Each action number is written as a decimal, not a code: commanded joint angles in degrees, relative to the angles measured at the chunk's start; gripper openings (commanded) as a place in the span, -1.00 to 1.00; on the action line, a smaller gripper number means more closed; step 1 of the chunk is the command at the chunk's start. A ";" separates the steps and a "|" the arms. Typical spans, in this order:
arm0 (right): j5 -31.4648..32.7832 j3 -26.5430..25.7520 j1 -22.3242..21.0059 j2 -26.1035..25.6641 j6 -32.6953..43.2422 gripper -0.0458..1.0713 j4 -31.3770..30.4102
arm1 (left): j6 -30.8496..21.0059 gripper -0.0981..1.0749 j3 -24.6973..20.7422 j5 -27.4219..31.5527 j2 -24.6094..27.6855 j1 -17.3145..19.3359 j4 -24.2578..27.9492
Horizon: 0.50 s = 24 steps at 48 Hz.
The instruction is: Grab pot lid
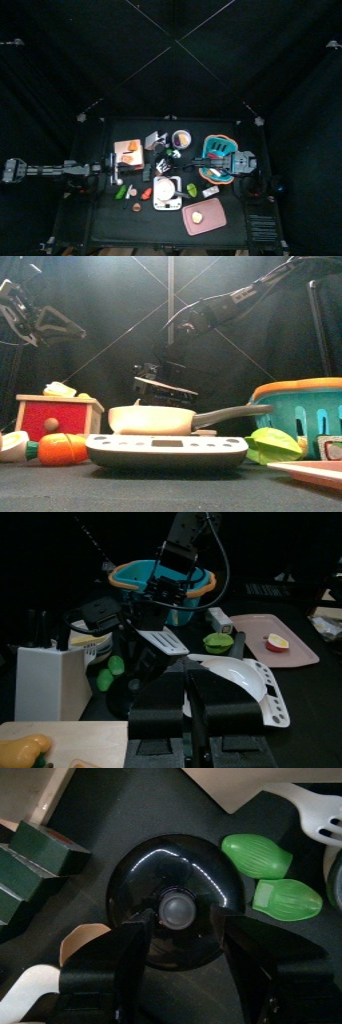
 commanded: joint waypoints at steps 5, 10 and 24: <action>-1.85 -0.88 -0.97 -1.32 0.18 0.56 0.26 | 0.09 -0.22 -0.97 -0.62 0.00 0.18 0.09; -2.02 -0.79 -0.97 -1.05 0.18 0.50 0.79 | 0.09 -0.22 -0.97 -0.53 0.00 0.26 0.09; -2.11 -0.26 -0.97 -0.70 0.18 0.29 1.14 | 0.09 -0.22 -0.97 -0.53 0.00 0.18 0.09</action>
